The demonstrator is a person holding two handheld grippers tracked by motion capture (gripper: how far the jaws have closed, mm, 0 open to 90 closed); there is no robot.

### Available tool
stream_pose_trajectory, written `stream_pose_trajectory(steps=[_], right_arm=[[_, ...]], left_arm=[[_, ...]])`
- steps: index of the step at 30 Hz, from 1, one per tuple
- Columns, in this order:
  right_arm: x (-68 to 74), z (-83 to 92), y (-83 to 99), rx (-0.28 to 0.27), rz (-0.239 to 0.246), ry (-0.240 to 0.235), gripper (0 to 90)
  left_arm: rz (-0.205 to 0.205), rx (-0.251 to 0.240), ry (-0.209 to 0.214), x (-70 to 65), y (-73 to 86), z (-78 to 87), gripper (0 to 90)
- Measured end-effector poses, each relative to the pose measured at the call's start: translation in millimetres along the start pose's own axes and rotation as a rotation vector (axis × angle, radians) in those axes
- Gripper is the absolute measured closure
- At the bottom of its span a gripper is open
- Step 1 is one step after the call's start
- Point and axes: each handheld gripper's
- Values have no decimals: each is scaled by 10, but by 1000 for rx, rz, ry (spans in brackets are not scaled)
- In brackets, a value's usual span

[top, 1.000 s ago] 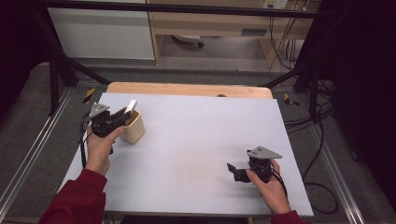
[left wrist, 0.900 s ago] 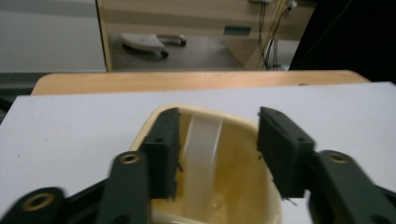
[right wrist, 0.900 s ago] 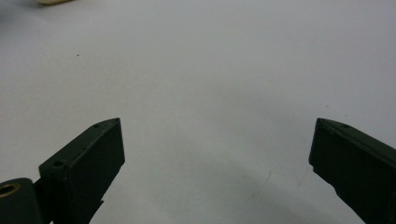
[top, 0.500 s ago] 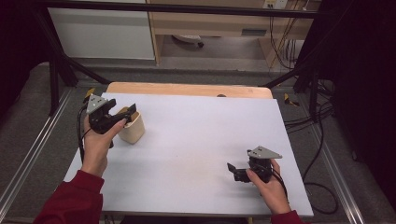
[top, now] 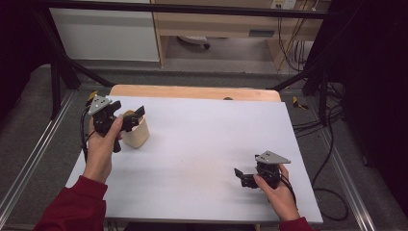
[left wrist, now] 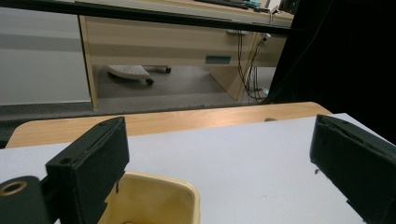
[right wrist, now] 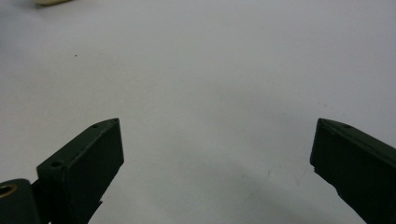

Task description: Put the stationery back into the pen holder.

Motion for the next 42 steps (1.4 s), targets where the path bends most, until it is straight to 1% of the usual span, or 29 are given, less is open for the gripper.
stream_pose_trajectory(steps=[3, 5, 11, 17, 18, 24, 27, 30, 33, 34, 36, 39, 42], right_arm=[[-6, 11, -2, -4, 0, 2, 32], [-8, 17, -8, -7, 2, 2, 32], [-24, 38, -14, -18, -1, 9, 32], [-38, 86, -23, -34, -9, 17, 35], [-44, 97, -26, -38, -3, 21, 35], [-57, 133, -33, -48, 1, 31, 34], [-53, 143, -33, -49, 6, 34, 33], [-47, 164, -22, -48, 11, 36, 31], [-55, 209, 23, -46, 24, 48, 28], [-65, 226, 40, -49, 22, 54, 29], [-94, 266, 69, -55, 13, 61, 31], [-142, 315, 104, -60, -2, 77, 33], [-190, 319, 123, -49, -17, 99, 35]], left_arm=[[-7, -1, 6, -2, 29, 66, 50], [-19, 1, 10, 5, 54, 119, 49], [-12, 10, 16, 61, 173, 302, 50], [-2, 19, 25, 89, 344, 480, 51], [-4, 24, 23, 91, 365, 507, 51], [-29, 22, 28, 74, 451, 646, 52], [-41, 33, 35, 57, 512, 703, 53], [-39, 49, 39, 42, 615, 749, 57], [-23, 69, 42, 32, 792, 787, 64], [-20, 72, 37, 31, 850, 795, 67], [-14, 76, 28, 26, 965, 810, 80], [-19, 103, 39, 6, 1129, 835, 83], [-28, 126, 52, -31, 1257, 876, 84]])
Point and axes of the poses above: each handheld gripper's, and its own axes: z roughly backward along the jaws, y roughly out of its underside, x roughly to its left, and after that the axes turned 12 degrees about -y, right-handed
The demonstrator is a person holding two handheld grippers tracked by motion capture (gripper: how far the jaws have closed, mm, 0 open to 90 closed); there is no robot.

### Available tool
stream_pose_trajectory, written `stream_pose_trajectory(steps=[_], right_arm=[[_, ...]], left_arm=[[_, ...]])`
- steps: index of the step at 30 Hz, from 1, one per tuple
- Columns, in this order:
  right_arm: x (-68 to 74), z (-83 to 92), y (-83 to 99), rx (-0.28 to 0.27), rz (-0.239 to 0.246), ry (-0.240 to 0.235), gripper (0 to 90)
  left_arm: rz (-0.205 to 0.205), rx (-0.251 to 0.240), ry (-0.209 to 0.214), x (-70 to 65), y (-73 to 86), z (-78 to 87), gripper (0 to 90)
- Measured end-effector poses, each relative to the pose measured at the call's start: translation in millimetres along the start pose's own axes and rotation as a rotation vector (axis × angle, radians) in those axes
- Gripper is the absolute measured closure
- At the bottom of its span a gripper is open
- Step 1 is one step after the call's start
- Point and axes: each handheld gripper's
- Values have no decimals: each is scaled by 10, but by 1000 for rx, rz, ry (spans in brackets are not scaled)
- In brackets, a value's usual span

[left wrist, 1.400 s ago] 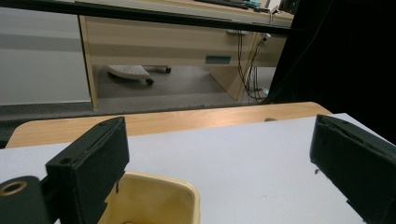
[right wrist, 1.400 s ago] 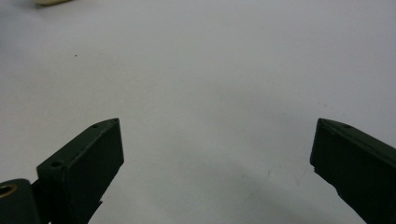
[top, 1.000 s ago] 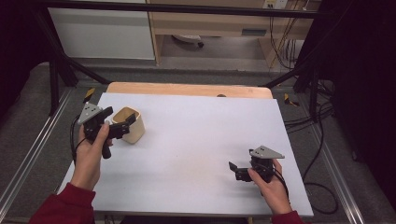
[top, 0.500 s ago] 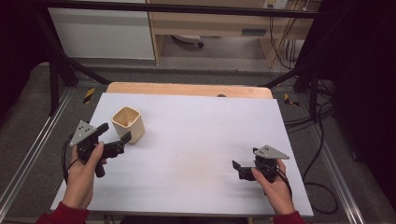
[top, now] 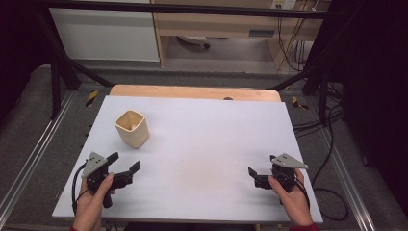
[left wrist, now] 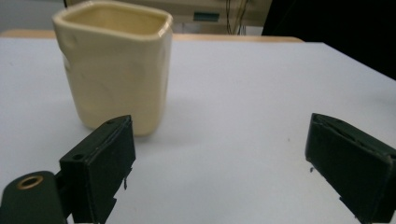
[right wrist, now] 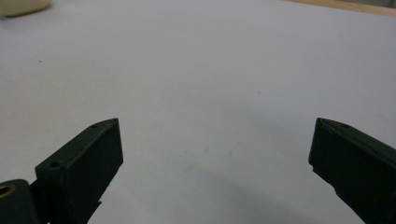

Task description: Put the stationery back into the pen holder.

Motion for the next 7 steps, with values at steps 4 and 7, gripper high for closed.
stream_pose_trajectory(steps=[4, 7], right_arm=[[-37, -92, 51, 51, -25, 36, 35], [-41, -216, 109, 118, -32, 57, 31]], left_arm=[[-17, 26, 16, -38, 106, -8, 84], [-17, 10, 2, -18, 79, -17, 89]])
Point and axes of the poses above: each handheld gripper's, and its own axes: z roughly backward along the jaws, y roughly out of its underside, x roughly to its left, and after that the axes turned 12 degrees about -y, right-handed
